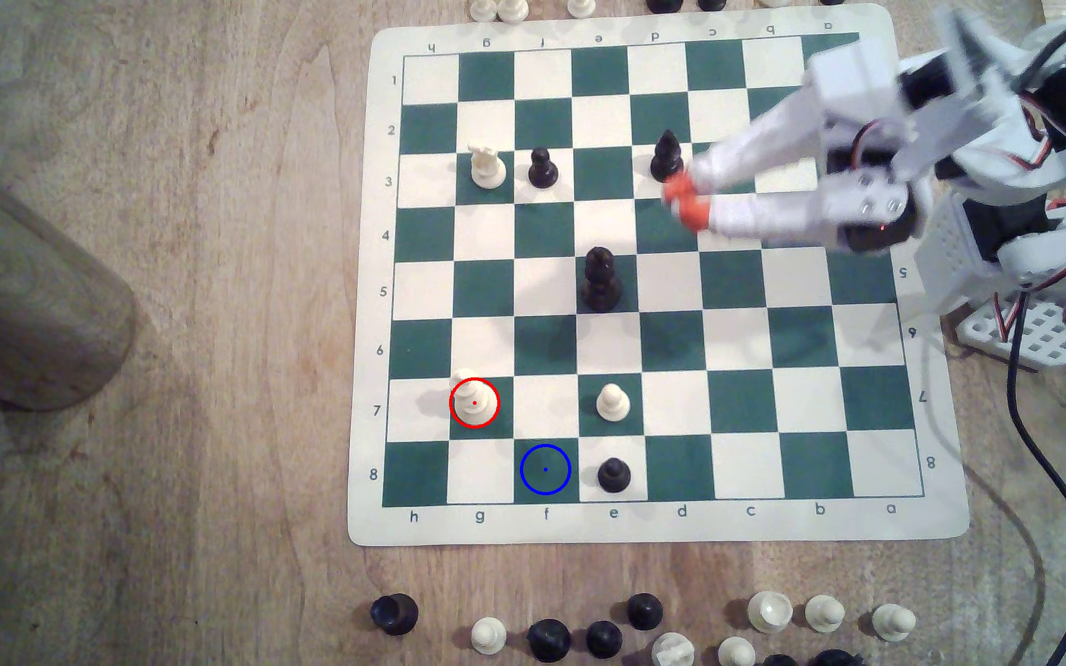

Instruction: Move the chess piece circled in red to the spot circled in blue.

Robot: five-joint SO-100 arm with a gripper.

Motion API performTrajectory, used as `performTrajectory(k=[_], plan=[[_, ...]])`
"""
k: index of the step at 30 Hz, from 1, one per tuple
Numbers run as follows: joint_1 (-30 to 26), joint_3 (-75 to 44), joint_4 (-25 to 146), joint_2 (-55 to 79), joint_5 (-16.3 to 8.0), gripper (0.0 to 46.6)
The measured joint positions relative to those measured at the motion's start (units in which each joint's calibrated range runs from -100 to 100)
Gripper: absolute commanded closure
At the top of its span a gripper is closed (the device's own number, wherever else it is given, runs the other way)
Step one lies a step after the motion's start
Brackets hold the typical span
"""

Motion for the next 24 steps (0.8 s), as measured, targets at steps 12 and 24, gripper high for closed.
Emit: performTrajectory(k=[12, 24], plan=[[-2.14, -20.06, 15.46, 20.36, -4.54, 46.0], [-3.69, -47.36, 18.01, 49.43, -13.82, 45.6]])
